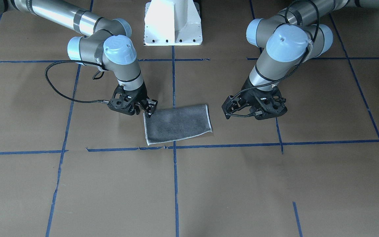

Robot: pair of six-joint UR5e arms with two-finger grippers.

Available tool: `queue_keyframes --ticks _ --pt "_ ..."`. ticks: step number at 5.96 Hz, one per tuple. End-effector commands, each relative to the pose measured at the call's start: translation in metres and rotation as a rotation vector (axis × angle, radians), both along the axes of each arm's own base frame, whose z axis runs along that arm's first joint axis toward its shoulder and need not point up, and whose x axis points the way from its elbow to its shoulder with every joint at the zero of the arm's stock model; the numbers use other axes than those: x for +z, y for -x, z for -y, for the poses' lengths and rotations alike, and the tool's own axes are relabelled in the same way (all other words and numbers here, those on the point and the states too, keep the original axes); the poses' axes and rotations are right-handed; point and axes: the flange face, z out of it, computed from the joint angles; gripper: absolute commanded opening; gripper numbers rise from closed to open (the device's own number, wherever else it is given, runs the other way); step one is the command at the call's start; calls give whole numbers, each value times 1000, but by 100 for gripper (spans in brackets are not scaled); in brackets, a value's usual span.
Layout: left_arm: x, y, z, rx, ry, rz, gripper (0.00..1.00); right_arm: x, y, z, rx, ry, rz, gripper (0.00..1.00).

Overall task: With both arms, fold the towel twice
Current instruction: 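Lower the right gripper onto the folded towel's end while the left gripper repositions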

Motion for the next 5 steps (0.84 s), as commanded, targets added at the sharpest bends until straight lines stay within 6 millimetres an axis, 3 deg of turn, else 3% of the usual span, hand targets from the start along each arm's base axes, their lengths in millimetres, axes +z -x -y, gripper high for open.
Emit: queue_keyframes --ticks 1,3,5 --pt "0 -1 0 1 2 0 100 -1 -5 7 10 -2 1 53" --pt "4 -22 -12 25 11 2 100 -4 -16 18 22 -2 9 60" --pt "1 -77 -59 35 102 0 100 -14 -26 30 35 -1 28 71"
